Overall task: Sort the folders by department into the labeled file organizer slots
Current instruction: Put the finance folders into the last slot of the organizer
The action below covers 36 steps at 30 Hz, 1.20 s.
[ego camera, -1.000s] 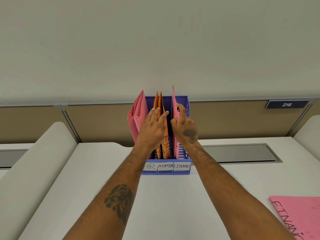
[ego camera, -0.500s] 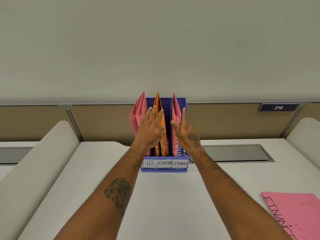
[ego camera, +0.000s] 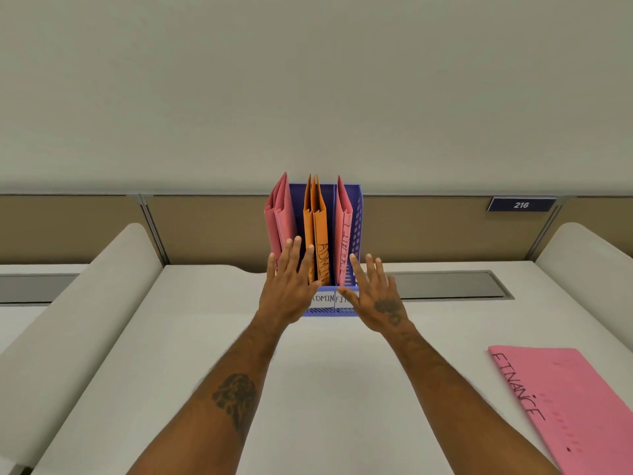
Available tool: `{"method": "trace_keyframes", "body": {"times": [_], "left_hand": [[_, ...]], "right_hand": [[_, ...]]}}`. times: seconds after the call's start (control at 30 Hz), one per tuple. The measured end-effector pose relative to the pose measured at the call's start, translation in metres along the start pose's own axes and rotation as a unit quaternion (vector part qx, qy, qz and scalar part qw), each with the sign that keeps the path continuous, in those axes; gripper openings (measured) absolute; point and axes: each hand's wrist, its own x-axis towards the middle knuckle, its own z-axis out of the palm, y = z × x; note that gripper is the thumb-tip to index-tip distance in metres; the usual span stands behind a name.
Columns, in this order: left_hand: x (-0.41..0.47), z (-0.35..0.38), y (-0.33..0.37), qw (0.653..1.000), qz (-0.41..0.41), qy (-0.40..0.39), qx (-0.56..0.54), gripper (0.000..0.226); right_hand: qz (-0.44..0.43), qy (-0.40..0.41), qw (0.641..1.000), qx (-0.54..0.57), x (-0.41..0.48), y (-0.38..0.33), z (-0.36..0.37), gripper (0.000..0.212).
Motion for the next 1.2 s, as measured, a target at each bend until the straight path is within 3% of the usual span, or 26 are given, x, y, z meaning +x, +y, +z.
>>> {"method": "trace_keyframes", "body": {"times": [0.27, 0.6, 1.0, 1.2], "left_hand": [[-0.049, 0.020, 0.014, 0.998, -0.014, -0.056, -0.032, 0.081], [-0.094, 0.020, 0.057, 0.997, -0.008, -0.060, -0.038, 0.081], [-0.137, 0.032, 0.207, 0.995, 0.011, -0.080, -0.055, 0.082], [-0.151, 0.034, 0.285, 0.994, 0.020, -0.084, -0.070, 0.082]], "right_hand": [[0.015, -0.033, 0.999, -0.037, -0.064, 0.004, 0.009, 0.098], [0.032, -0.055, 0.997, -0.046, -0.133, 0.024, 0.012, 0.099], [0.069, -0.039, 0.995, -0.053, -0.243, 0.125, -0.027, 0.101], [0.096, -0.052, 0.993, -0.052, -0.294, 0.192, -0.050, 0.085]]}}
